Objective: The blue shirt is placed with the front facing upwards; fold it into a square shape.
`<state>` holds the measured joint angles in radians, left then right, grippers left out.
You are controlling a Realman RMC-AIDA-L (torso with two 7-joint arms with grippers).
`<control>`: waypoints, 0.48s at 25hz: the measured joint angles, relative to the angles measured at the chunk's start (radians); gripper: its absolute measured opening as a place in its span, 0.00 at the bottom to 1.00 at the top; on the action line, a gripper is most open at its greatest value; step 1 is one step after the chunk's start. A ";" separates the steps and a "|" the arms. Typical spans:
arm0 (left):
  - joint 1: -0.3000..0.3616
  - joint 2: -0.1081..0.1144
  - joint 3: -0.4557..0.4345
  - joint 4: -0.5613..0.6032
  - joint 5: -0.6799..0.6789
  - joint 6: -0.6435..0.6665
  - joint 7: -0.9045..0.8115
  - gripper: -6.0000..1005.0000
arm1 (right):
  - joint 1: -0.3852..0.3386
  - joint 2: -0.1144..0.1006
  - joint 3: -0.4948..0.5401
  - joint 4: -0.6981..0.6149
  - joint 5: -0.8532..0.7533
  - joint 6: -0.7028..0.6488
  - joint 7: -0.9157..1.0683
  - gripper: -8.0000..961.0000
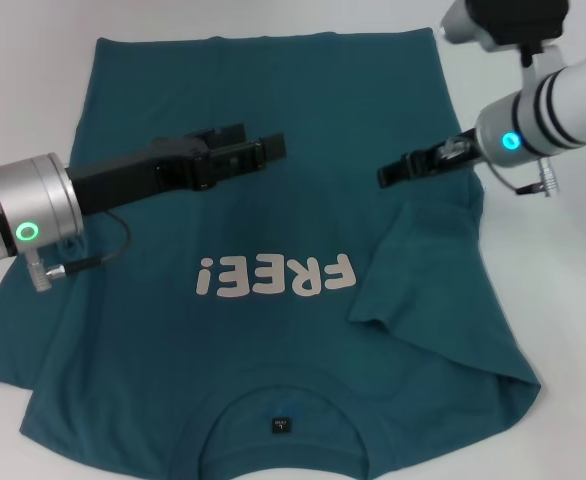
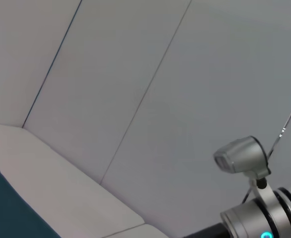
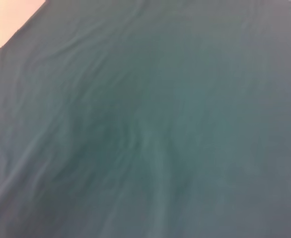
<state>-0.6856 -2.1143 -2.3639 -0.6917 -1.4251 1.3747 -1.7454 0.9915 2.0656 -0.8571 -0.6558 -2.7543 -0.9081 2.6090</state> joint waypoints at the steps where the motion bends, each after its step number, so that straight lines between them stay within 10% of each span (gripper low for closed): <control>1: 0.000 0.000 0.000 0.001 0.000 -0.003 -0.002 0.84 | -0.008 -0.002 0.000 -0.011 0.009 0.012 -0.016 0.77; 12: -0.009 -0.001 -0.011 0.036 0.000 -0.102 -0.045 0.84 | -0.260 -0.001 0.002 -0.206 0.657 0.081 -0.540 0.96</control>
<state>-0.6946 -2.1151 -2.3745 -0.6553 -1.4251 1.2726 -1.7907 0.7312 2.0641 -0.8554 -0.8619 -2.0978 -0.8271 2.0690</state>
